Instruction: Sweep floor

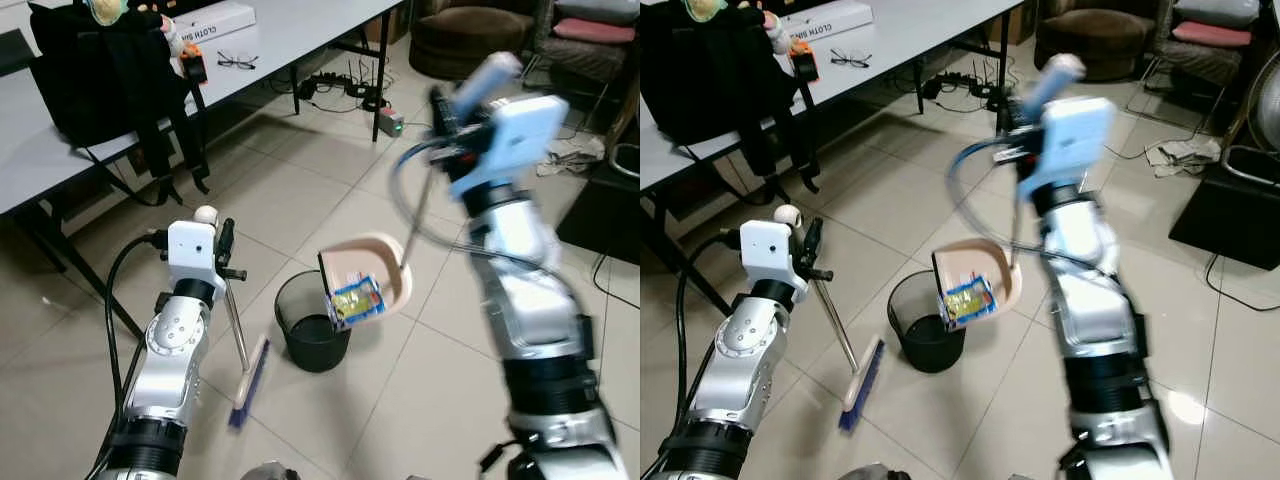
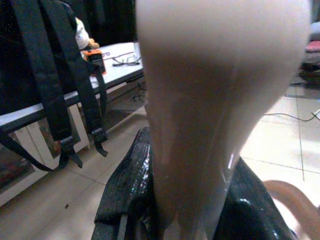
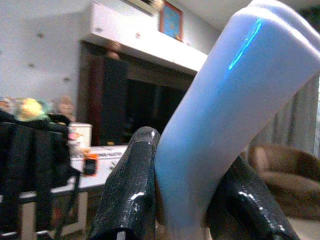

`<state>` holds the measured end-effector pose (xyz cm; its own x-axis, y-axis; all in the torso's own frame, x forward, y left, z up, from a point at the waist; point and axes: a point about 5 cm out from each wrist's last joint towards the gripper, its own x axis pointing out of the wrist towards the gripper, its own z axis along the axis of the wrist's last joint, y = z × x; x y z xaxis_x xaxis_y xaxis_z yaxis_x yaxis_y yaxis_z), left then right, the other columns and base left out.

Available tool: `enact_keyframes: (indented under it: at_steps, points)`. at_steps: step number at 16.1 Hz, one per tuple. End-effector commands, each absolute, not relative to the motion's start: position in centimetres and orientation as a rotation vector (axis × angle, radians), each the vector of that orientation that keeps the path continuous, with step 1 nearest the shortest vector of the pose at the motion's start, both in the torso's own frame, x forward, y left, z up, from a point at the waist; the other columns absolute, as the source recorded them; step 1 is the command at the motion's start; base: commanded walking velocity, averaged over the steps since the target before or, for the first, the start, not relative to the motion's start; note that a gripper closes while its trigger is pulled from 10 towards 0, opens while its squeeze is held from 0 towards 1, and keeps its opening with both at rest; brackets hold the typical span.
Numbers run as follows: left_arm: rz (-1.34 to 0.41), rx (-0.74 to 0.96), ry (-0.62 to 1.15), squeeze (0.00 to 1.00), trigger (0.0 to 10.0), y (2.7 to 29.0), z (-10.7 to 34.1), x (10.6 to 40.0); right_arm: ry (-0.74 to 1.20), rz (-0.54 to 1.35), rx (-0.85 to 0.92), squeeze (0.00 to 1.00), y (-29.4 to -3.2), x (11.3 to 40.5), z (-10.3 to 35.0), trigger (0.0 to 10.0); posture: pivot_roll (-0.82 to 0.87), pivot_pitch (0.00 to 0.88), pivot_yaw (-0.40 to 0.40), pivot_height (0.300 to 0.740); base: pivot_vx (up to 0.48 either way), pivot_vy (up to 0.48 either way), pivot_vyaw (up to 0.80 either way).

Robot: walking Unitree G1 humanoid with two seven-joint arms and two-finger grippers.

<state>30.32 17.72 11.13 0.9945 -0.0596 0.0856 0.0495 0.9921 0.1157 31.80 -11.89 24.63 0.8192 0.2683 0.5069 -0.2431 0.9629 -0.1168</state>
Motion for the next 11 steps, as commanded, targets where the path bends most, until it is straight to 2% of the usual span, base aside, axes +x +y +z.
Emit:
enact_keyframes:
  at_steps: [1,4,6,11]
  points:
    - [-0.06,0.136,-0.121,0.0,10.0,17.7,11.9,30.4,-0.663,0.341,-0.085,0.0,-10.1,30.8,25.3,10.0,-0.05,0.028,0.062,0.74,0.0,0.0,0.0]
    - [-0.062,0.138,-0.118,0.0,10.0,17.6,11.8,30.4,-0.685,0.464,-0.165,0.0,-7.3,30.0,23.7,10.0,-0.05,0.028,0.059,0.74,0.0,0.0,0.0]
    - [-0.064,0.138,-0.117,0.0,10.0,17.5,11.8,30.3,-0.704,0.576,-0.292,0.0,-5.8,29.3,22.8,10.0,-0.05,0.029,0.057,0.74,0.0,0.0,0.0]
    - [-0.068,0.138,-0.113,0.0,10.0,17.3,11.6,30.3,-0.771,0.621,-0.407,0.0,-5.0,28.7,22.3,10.0,-0.05,0.028,0.055,0.74,0.0,0.0,0.0]
